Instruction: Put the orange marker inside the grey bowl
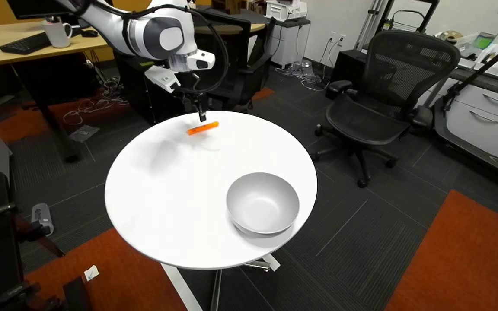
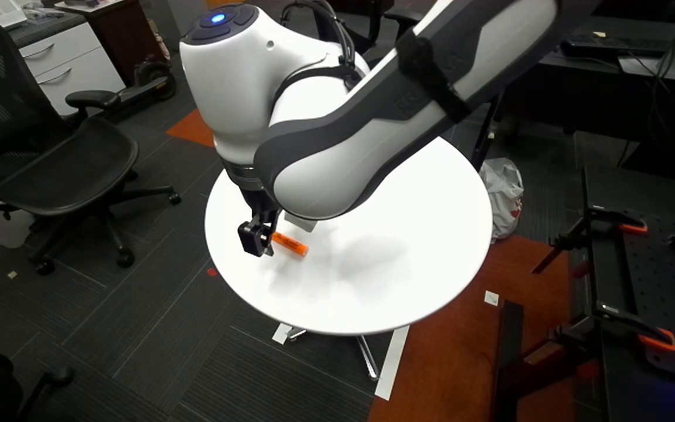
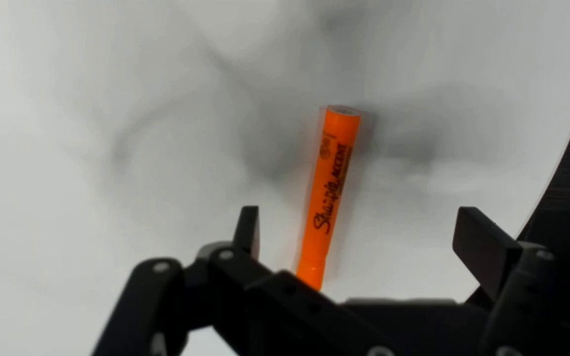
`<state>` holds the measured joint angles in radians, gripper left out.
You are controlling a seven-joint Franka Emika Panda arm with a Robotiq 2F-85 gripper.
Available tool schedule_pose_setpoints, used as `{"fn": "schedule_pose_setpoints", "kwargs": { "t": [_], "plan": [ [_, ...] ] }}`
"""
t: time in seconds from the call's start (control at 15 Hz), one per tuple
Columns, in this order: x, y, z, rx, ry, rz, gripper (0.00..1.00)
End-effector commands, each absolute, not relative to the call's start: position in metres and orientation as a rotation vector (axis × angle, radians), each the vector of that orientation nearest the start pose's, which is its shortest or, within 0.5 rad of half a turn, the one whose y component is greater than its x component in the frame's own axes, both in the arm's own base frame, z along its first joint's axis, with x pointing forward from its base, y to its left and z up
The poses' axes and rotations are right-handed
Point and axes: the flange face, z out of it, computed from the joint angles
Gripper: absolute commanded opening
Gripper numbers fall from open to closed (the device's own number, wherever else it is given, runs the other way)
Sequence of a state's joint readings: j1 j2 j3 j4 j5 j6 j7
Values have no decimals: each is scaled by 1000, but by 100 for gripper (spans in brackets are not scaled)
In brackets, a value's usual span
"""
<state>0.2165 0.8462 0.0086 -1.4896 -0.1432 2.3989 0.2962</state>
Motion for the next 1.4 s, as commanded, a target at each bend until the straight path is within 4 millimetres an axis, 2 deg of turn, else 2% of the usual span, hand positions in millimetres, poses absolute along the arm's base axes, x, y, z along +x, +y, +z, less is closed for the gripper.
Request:
{"fn": "schedule_pose_setpoints", "kwargs": {
  "t": [0.0,0.6,1.2,1.27,1.33],
  "plan": [
    [711,150,173,-3198,-57,-62,100],
    [722,126,159,-3231,-120,44,100],
    [722,126,137,-3235,-160,150,100],
    [722,127,135,-3239,-172,144,75],
    [722,127,133,-3239,-167,142,74]
  ]
}}
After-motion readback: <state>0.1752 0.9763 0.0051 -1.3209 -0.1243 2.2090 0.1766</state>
